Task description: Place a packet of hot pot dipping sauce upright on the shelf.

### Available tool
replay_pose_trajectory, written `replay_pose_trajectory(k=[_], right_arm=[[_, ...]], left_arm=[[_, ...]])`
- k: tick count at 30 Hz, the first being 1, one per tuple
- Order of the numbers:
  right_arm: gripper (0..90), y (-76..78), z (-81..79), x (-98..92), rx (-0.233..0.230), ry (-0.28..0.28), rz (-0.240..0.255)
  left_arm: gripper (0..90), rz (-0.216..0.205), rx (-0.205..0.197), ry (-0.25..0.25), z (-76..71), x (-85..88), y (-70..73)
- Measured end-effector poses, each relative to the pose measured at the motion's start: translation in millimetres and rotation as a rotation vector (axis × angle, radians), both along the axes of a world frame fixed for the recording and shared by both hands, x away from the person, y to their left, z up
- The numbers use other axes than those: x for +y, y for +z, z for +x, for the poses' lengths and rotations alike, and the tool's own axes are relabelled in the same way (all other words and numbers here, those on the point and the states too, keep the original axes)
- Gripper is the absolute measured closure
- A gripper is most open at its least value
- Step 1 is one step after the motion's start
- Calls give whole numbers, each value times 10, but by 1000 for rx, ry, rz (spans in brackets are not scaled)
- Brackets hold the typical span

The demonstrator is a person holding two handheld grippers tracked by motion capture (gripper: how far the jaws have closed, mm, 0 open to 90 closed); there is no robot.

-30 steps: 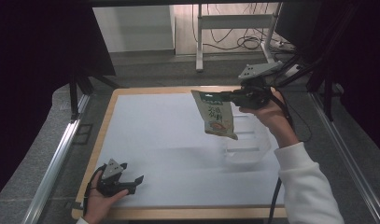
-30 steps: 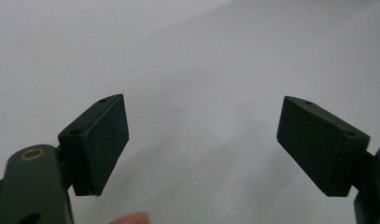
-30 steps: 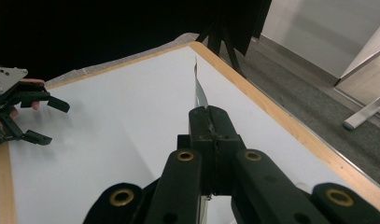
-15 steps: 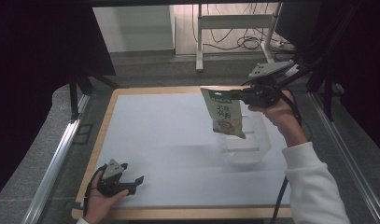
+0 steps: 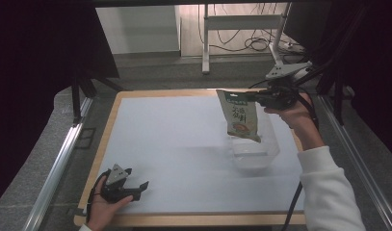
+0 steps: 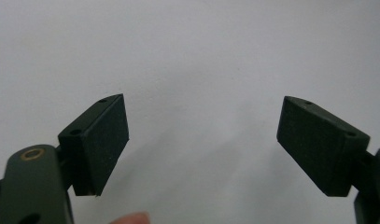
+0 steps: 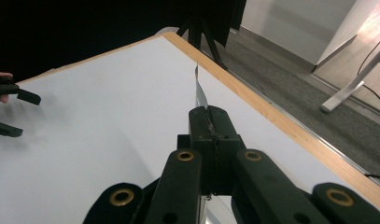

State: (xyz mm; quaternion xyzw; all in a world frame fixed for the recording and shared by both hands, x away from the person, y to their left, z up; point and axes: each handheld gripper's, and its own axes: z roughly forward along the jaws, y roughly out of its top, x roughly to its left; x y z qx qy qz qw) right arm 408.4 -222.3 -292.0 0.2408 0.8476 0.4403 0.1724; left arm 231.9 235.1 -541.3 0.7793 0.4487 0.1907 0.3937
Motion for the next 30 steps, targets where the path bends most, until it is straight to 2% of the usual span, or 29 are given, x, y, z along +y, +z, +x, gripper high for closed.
replay_pose_trajectory(k=[6, 18, 24, 27, 30], right_arm=[[896, -72, 71, -57, 9, -11, -1], [895, -395, 291, -156, 55, -67, -26], [893, -514, 330, -172, 69, -78, -28], [892, -599, 351, -178, 81, -91, -50], [889, -658, 359, -218, 82, -116, -35]], left_arm=[[168, 1, 0, 1, 0, 0, -1], [168, 0, 1, 1, -3, 5, 0], [168, 0, 2, 0, -3, 2, -1], [168, 1, 2, 1, -3, 3, -1], [168, 0, 1, 1, -3, 1, -2]])
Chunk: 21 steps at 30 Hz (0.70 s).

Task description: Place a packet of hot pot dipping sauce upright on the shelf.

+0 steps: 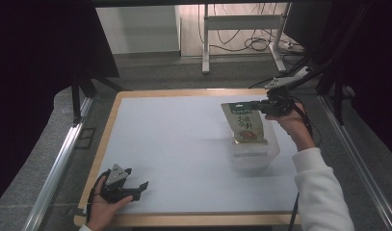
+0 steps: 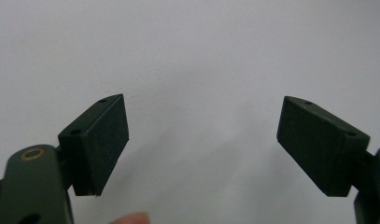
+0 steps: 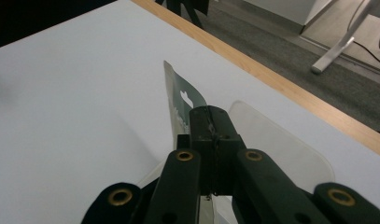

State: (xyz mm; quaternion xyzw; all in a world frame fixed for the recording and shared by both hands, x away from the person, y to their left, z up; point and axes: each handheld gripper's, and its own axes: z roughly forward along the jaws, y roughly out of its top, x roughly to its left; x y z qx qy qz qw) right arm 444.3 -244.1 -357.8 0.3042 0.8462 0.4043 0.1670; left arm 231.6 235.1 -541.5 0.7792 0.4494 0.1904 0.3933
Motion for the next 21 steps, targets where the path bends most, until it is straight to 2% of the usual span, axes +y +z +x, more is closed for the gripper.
replay_pose_trajectory(k=[3, 6, 9, 12, 15, 17, 18, 19, 21], right_arm=[[884, -55, 18, -60, 2, -46, 10], [878, -82, 27, -103, 5, -61, 8], [838, -115, 31, -155, 5, -98, -24], [808, -124, 29, -173, 4, -106, -28], [605, -114, 5, -165, -8, -117, -7], [469, -94, -26, -125, -47, -153, -15], [469, -94, -26, -125, -47, -153, -15], [379, -57, -64, -83, -86, -195, -8], [307, -11, -103, -42, -108, -232, 18]], left_arm=[[168, 1, 0, -2, 1, -3, -1], [168, 2, 1, -3, 1, -5, -1], [168, 6, 3, -5, 3, -8, -4], [168, 6, 4, -5, 3, -10, -5], [168, 6, 4, -5, 4, -8, -4], [168, 7, 4, -6, 3, -10, -5], [168, 7, 4, -6, 3, -10, -5], [167, 7, 3, -5, 2, -10, -5], [167, 7, 2, -5, 1, -7, -3]])
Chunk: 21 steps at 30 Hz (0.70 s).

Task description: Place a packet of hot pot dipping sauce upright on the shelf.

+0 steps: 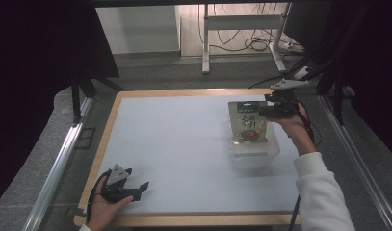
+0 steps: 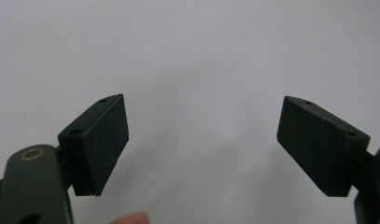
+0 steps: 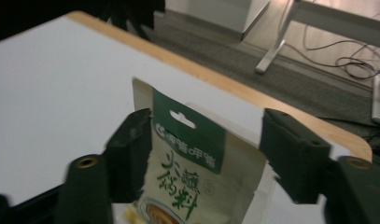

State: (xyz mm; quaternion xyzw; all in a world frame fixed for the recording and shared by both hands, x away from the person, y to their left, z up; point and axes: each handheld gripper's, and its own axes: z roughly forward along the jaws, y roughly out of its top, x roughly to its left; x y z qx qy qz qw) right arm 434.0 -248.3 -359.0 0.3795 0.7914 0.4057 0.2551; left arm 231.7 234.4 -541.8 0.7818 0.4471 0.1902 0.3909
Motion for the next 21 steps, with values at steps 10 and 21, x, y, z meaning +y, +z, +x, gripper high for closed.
replay_pose_trajectory(k=[10, 21], right_arm=[[224, 34, -299, 261, -23, 92, 82], [221, -370, -739, 601, 55, 256, 155]], left_arm=[[168, -1, -1, 0, -7, 0, 0], [167, 5, -2, -1, -7, -7, -2]])
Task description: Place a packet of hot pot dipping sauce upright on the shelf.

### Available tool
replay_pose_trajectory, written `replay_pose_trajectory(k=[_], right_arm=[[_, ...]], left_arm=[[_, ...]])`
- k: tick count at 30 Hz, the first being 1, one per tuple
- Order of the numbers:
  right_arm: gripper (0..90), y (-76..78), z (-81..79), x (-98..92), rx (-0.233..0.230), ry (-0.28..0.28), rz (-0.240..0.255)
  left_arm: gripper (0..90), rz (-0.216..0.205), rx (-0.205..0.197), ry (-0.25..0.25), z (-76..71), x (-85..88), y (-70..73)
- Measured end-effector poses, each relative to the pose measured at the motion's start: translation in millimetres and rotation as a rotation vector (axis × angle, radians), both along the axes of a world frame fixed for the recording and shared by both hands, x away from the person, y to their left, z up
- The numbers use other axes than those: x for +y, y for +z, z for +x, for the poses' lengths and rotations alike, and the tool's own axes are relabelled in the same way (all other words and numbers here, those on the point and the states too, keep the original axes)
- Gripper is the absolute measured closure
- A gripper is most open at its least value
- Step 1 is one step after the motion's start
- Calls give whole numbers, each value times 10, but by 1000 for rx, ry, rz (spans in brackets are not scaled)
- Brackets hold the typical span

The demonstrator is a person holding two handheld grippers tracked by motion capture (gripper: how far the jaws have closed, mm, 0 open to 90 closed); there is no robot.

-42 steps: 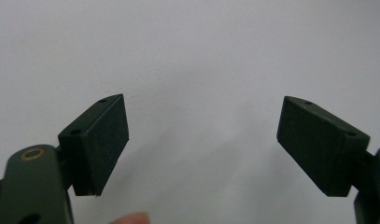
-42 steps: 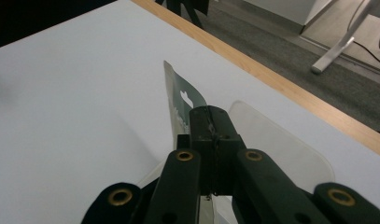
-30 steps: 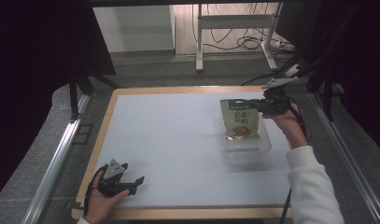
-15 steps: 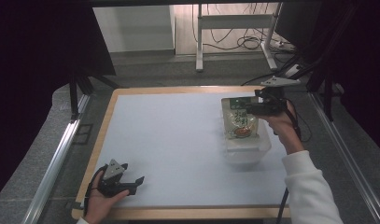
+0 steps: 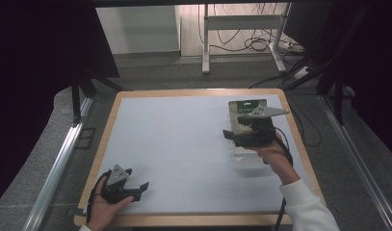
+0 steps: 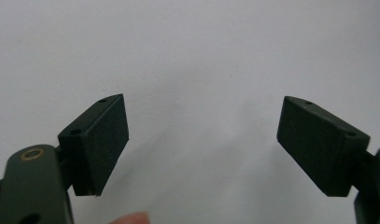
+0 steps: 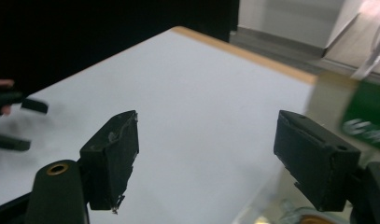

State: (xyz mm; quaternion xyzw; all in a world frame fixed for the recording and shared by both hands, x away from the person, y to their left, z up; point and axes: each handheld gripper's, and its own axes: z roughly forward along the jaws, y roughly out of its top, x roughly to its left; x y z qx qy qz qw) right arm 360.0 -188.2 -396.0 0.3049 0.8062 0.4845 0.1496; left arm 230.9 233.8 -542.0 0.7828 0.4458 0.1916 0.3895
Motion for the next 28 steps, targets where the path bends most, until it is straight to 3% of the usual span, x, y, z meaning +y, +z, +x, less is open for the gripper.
replay_pose_trajectory(k=[6, 7, 14, 19, 24, 28], right_arm=[[219, -241, -196, 197, 33, 58, -23], [220, -339, -268, 305, 61, 90, -33], [217, -589, -455, 694, 96, 186, -91], [214, -668, -478, 748, 109, 195, -111], [215, -658, -456, 686, 127, 168, -74], [215, -681, -454, 672, 120, 155, -74]], left_arm=[[167, -2, 0, 3, 3, -5, -4], [168, -4, 2, 3, 5, -8, -6], [167, 1, 0, -2, -1, -4, -1], [167, -2, 1, -1, 2, 0, -5], [167, 1, 5, 1, 10, -3, -11], [167, 0, 6, 2, 12, -4, -12]])
